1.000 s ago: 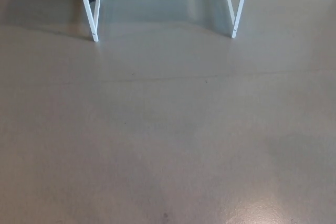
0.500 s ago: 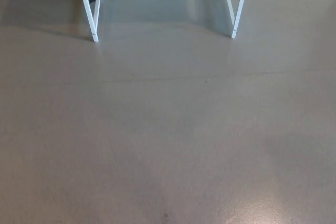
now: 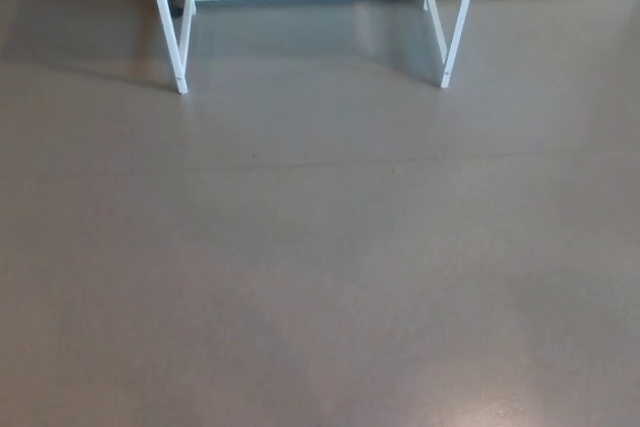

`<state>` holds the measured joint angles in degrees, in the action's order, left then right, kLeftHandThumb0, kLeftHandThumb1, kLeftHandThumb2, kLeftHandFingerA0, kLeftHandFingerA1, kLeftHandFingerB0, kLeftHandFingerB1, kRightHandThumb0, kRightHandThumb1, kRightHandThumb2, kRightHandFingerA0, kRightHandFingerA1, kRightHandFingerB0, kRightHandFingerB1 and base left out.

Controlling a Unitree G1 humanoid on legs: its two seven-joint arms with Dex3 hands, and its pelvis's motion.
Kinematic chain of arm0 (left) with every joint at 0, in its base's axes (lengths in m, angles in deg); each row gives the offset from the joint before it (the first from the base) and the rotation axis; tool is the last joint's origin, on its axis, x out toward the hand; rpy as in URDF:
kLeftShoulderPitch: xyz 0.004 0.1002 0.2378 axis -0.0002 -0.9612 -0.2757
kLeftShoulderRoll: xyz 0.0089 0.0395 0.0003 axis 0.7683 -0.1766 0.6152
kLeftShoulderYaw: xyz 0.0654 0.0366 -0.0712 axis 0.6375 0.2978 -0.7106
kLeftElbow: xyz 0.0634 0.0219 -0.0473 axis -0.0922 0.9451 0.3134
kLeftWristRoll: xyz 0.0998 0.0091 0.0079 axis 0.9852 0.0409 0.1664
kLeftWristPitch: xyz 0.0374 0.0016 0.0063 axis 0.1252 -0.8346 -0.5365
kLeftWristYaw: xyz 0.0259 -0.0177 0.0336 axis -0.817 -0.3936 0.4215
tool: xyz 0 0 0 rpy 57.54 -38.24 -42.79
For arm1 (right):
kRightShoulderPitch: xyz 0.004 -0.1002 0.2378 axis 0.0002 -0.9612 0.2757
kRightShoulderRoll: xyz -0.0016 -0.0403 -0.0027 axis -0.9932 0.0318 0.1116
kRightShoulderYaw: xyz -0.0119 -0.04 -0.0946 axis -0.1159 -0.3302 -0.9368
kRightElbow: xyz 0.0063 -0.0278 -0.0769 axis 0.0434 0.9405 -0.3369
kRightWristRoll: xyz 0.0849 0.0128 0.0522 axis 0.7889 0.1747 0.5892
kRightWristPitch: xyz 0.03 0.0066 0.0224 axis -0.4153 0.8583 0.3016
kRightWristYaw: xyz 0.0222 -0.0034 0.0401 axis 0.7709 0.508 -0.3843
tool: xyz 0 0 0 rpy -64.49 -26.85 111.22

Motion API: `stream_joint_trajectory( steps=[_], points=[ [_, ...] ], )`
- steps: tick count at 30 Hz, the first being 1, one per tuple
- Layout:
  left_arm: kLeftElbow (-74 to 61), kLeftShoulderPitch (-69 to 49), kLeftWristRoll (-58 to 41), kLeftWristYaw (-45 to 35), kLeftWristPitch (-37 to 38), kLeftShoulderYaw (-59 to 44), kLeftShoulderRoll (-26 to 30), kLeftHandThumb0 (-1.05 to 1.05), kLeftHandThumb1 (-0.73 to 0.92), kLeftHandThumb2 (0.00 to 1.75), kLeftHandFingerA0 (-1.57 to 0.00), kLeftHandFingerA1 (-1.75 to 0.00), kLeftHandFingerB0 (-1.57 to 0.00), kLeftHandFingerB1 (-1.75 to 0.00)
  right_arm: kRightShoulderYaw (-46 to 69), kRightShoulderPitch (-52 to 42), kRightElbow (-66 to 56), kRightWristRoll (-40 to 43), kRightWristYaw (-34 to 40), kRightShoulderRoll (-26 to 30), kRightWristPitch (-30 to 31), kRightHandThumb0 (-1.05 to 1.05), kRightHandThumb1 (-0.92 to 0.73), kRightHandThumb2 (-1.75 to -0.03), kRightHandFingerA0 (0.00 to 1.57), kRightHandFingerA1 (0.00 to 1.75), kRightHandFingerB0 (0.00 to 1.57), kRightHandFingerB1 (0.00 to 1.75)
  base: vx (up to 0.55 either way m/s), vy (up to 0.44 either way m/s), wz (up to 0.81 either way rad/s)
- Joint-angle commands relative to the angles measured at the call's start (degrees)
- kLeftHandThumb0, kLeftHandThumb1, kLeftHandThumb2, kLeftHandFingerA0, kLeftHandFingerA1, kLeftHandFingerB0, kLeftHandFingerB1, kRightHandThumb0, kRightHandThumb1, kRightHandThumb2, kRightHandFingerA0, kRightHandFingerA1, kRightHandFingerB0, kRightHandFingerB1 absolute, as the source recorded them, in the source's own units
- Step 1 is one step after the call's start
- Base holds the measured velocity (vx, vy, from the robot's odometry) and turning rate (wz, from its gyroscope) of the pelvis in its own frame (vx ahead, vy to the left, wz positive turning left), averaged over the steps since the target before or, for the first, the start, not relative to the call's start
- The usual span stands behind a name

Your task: The robot walk towards a table in front and uses its left hand to pick up the pot from the base and pour water to the cup on the right hand side

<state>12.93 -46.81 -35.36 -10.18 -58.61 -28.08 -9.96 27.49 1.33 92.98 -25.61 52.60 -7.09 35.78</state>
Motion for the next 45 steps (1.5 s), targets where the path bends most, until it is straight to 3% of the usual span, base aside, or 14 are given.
stream_joint_trajectory(
  steps=[1,14,15,17,21,22,23,32,33,35,36,40,41,45],
  points=[
    [-0.2,0.3,-0.9,-0.3,0.0,0.0,1.5,0.14,0.74,0.75,-0.2,-0.58,-0.03,-0.22,-0.3,-0.2,-0.4,1.3,-1.0,0.6,0.0,0.02,-0.64,-0.65,0.2,0.46,0.04,0.24,0.25,0.502,-0.32],
    [-0.7,0.4,-1.3,0.2,-0.6,0.6,1.9,0.12,0.76,0.65,-0.2,-0.58,-0.04,-0.31,-1.1,-0.5,-0.1,0.7,-0.9,0.9,-1.0,-0.03,-0.63,-0.63,0.19,0.44,0.04,0.27,0.26,-0.004,0.09],
    [-0.7,0.4,-1.3,0.8,-0.7,0.5,1.8,0.11,0.55,0.99,-0.19,-0.59,-0.01,-0.47,-1.2,-0.7,-0.4,0.7,-0.9,0.9,-0.9,-0.03,-0.64,-0.64,0.18,0.44,0.05,0.25,0.39,-0.229,0.44],
    [-0.2,0.8,-1.5,0.9,-0.5,0.3,1.9,0.11,0.76,0.65,-0.23,-0.6,-0.04,-0.34,-1.3,-0.8,-1.2,1.1,-0.5,0.6,-0.2,0.0,-0.64,-0.65,0.22,0.46,0.04,0.27,0.33,-0.276,0.34],
    [-0.8,0.9,-1.9,1.9,-1.2,-0.2,1.5,0.12,0.56,0.99,-0.21,-0.6,-0.01,-0.48,-1.4,-0.5,-1.1,1.0,0.6,0.5,-0.3,0.0,-0.64,-0.59,0.24,0.44,0.07,0.3,0.34,-0.201,0.23],
    [-0.3,0.9,-1.6,1.8,-0.8,-0.1,1.7,0.12,0.8,0.62,-0.26,-0.61,-0.05,-0.34,-1.6,-0.6,-1.2,0.9,0.4,0.5,-0.6,0.0,-0.65,-0.59,0.26,0.44,0.06,0.31,0.31,-0.098,0.01],
    [-0.3,0.9,-1.5,1.8,-0.6,0.0,1.7,0.12,0.57,0.99,-0.22,-0.61,-0.01,-0.48,-1.6,-0.6,-1.2,0.9,0.3,0.5,-0.6,0.01,-0.65,-0.65,0.24,0.47,0.03,0.28,0.26,-0.06,-0.01],
    [-0.6,1.0,-1.5,1.8,-0.6,0.1,1.8,0.12,0.57,1.0,-0.24,-0.62,-0.01,-0.48,-2.2,-1.0,-1.9,1.2,0.2,0.3,-0.8,0.01,-0.65,-0.64,0.2,0.44,0.04,0.26,0.38,0.148,-0.25],
    [-0.7,1.2,-1.6,2.0,-1.0,0.1,1.8,0.12,0.78,0.66,-0.26,-0.64,-0.05,-0.38,-2.2,-0.6,-1.3,1.3,0.1,0.4,-1.0,0.0,-0.64,-0.64,0.19,0.44,0.04,0.27,0.4,0.305,-0.45],
    [-0.6,1.3,-1.6,2.0,-1.0,0.2,1.9,0.13,0.57,1.0,-0.22,-0.61,0.0,-0.47,-2.5,-0.7,-1.2,0.7,0.9,0.5,-1.5,-0.02,-0.63,-0.58,0.22,0.41,0.07,0.31,0.36,0.257,-0.08],
    [-0.6,1.3,-1.5,2.1,-1.0,0.3,1.9,0.13,0.77,0.66,-0.25,-0.61,-0.06,-0.38,-2.5,-0.8,-1.3,0.8,1.2,0.4,-1.3,0.0,-0.64,-0.58,0.23,0.42,0.07,0.32,0.32,0.115,-0.08],
    [-1.1,1.1,-1.3,2.3,-1.2,0.5,2.0,0.13,0.76,0.65,-0.26,-0.6,-0.06,-0.38,-2.2,-0.6,-1.2,1.6,0.8,0.4,-0.4,0.02,-0.66,-0.59,0.22,0.42,0.07,0.31,0.27,0.066,0.1],
    [-0.6,1.0,-1.4,1.5,-0.8,0.5,2.1,0.12,0.55,0.99,-0.19,-0.59,0.0,-0.47,-2.3,-0.6,-0.7,1.5,0.9,0.5,-0.6,-0.01,-0.65,-0.58,0.25,0.44,0.07,0.32,0.27,-0.001,0.2],
    [-1.2,0.2,-1.5,1.5,-1.3,0.6,2.2,0.12,0.76,0.65,-0.24,-0.59,-0.04,-0.35,-2.7,-0.8,0.9,0.8,0.2,0.9,-2.1,-0.05,-0.65,-0.58,0.25,0.45,0.07,0.32,0.27,-0.099,0.16]
  ],
)
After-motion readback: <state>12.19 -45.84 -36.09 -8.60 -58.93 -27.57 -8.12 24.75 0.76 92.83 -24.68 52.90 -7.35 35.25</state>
